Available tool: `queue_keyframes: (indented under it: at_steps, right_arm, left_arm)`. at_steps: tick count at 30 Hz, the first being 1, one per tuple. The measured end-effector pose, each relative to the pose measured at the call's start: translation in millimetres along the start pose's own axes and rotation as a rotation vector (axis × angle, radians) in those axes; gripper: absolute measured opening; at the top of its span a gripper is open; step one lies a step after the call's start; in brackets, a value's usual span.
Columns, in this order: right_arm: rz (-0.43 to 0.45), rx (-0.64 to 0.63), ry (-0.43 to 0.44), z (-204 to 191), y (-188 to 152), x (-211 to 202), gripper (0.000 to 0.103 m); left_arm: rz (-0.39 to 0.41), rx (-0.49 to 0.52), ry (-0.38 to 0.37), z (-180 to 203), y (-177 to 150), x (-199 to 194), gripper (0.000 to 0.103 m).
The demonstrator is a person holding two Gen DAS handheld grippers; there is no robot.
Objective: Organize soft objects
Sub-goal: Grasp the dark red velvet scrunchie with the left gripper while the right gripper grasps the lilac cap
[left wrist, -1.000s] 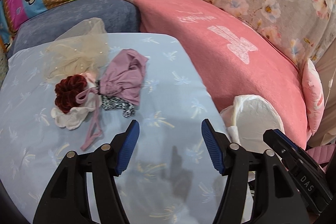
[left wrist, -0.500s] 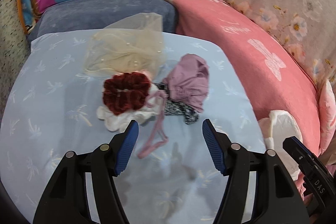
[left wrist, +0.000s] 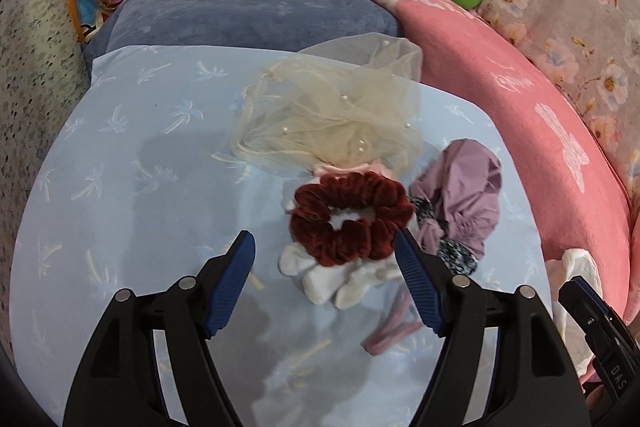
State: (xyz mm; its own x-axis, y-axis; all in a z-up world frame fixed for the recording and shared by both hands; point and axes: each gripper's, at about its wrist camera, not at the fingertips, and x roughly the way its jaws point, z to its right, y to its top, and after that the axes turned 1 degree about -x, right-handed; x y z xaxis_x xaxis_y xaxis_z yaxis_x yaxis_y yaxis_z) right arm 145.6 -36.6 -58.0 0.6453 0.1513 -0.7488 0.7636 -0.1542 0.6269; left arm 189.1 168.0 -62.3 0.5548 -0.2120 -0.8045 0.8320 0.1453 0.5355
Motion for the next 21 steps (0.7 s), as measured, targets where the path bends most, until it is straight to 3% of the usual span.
queue_keyframes:
  at_steps: [4, 12, 14, 18, 21]
  right_arm:
    - [-0.005, -0.011, 0.0, -9, 11, 18, 0.04]
    - [-0.034, -0.016, -0.008, -20, 34, 60, 0.041]
    - [-0.041, -0.008, -0.013, -19, 39, 71, 0.041]
    - [-0.071, 0.02, -0.022, -15, 44, 94, 0.041]
    - [-0.093, 0.042, -0.019, -10, 41, 105, 0.041]
  left_arm:
    - [-0.026, -0.012, 0.005, -6, 8, 15, 0.069]
    - [-0.075, -0.031, -0.016, -12, 18, 39, 0.068]
    - [-0.078, -0.025, -0.021, -12, 18, 42, 0.061]
    - [-0.099, -0.027, -0.034, -12, 17, 49, 0.058]
    - [-0.109, -0.019, -0.054, -12, 15, 51, 0.044]
